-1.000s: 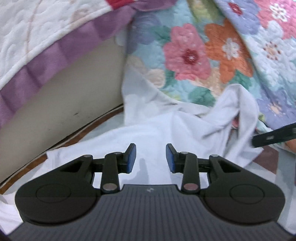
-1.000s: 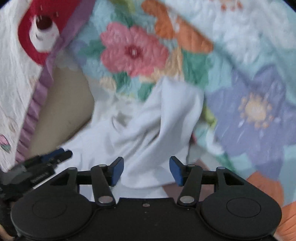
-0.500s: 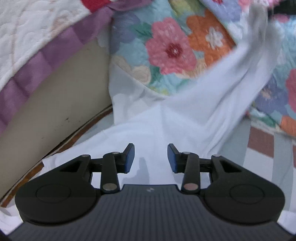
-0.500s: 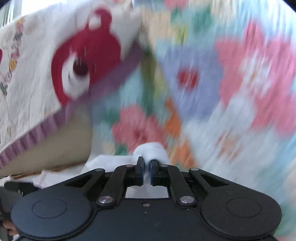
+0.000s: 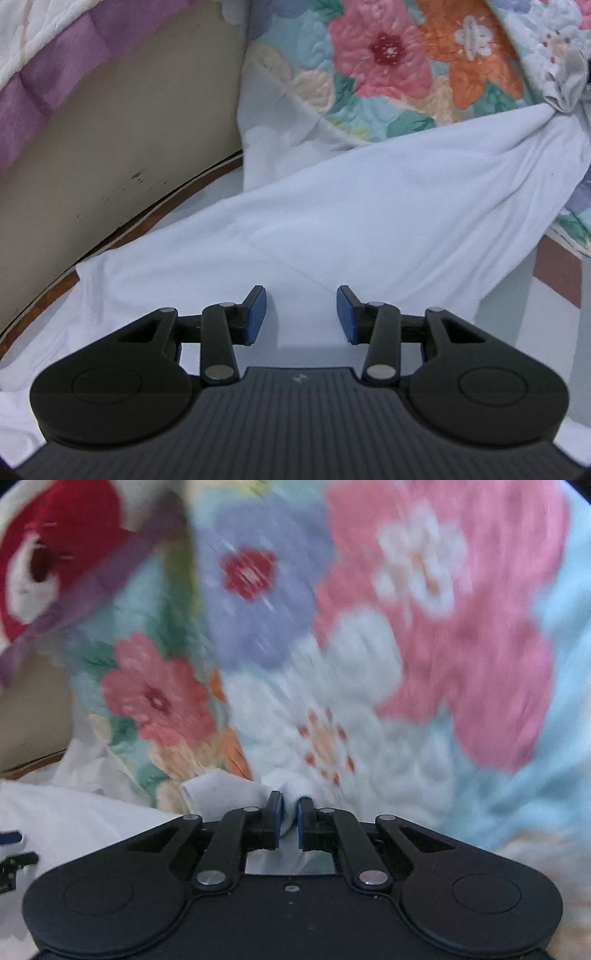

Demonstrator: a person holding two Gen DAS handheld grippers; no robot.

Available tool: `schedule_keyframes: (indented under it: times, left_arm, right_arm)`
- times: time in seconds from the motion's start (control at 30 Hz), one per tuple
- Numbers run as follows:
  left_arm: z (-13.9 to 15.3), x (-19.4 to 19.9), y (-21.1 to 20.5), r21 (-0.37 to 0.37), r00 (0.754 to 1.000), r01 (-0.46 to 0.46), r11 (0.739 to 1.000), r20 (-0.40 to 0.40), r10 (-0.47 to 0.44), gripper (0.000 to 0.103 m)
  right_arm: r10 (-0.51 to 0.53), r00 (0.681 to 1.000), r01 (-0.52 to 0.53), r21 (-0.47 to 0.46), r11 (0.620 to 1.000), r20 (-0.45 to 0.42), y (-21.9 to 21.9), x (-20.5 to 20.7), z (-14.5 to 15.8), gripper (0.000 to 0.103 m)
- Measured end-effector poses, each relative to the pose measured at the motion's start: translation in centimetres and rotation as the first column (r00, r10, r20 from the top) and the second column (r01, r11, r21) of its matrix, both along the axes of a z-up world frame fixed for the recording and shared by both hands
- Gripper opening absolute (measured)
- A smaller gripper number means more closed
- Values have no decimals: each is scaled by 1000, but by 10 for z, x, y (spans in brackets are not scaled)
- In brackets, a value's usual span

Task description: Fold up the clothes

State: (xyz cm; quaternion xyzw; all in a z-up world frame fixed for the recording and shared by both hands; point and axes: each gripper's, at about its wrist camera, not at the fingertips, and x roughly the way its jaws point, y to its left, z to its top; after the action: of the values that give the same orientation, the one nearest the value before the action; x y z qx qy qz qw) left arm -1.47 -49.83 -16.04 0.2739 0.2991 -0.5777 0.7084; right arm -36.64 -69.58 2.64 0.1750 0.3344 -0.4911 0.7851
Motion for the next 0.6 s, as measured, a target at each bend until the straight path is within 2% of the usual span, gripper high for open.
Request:
schedule_keyframes:
  times: [0.13, 0.23, 0.3, 0.33, 0.4, 0.47, 0.6]
  left_arm:
    - [0, 0, -2, -2, 1000, -8, 1000, -8, 8, 41]
    - [2, -5, -3, -19, 1000, -3, 1000, -21, 3, 41]
    - [5, -9, -4, -38, 999, -5, 999, -41, 3, 41]
    - [6, -11, -4, -50, 999, -7, 999, -53, 5, 41]
    - [9, -17, -4, -66, 997, 6, 998, -71, -10, 41]
    - [11, -23, -3, -76, 997, 17, 997, -78, -23, 41]
    - [11, -30, 3, -78, 995, 43, 996, -81, -50, 42]
  right_arm:
    - [-77, 996, 75, 47, 996, 35, -11, -5, -6, 8]
    - [-123, 984, 109, 106, 988, 127, -14, -14, 1, 14]
    - [-144, 976, 129, 103, 986, 161, -12, -18, 10, 17]
    - [-144, 978, 133, 79, 988, 149, -9, -17, 15, 17]
    - [-133, 985, 133, 7, 991, 112, 1, -14, 26, 41]
    - [-114, 990, 119, -70, 990, 78, 14, -10, 32, 45]
    - [-48, 995, 61, -138, 989, 92, 36, -9, 31, 48]
